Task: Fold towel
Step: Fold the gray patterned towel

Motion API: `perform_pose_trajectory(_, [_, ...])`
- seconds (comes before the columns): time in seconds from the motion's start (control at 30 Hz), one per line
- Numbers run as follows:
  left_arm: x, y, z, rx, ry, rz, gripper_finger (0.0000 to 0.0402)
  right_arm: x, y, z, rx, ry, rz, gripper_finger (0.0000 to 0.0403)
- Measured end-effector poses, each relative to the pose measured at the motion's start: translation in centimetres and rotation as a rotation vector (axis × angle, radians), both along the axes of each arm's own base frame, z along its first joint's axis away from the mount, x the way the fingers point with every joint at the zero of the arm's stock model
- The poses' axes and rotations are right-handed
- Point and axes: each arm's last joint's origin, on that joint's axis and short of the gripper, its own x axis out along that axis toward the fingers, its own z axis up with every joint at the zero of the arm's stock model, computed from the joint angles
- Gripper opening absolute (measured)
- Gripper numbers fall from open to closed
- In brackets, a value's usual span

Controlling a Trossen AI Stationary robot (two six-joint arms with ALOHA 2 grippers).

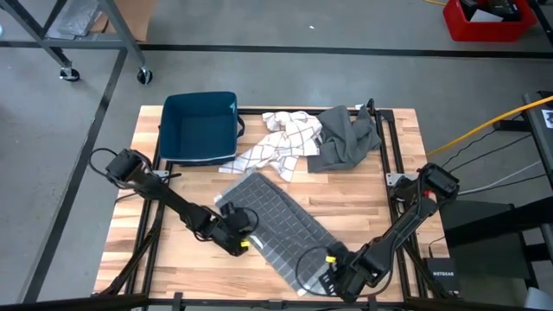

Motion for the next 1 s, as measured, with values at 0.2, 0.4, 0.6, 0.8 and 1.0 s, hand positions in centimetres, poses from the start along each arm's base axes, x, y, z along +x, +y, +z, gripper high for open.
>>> perform_pose_trajectory(0.2, [-2.5,1.1,1.0,0.099,0.193,-0.013,0.0115,1.6,1.7,-1.2,0.085,-0.155,0.004,0.0184])
perform_pose_trajectory(0.4, [-3.9,1.5,3.4,0.016,0.173,0.054,0.0115,2.3,1.7,-0.7,-0.010,-0.324,-0.039,0.0184])
perform_pose_trajectory(0.6, [-4.5,0.4,7.6,-0.114,-0.049,-0.018,0.0115,2.2,1.0,0.1,-0.094,-0.335,0.053,0.0184])
perform_pose_trajectory(0.8, [-4.2,-1.6,9.8,-0.198,-0.250,-0.162,0.0115,2.7,0.1,0.0,-0.161,-0.298,0.356,0.0184])
perform_pose_trajectory(1.0, [-3.2,-3.7,10.5,-0.191,-0.407,-0.378,0.0115,3.7,-1.8,-0.4,-0.209,-0.232,0.679,0.0184])
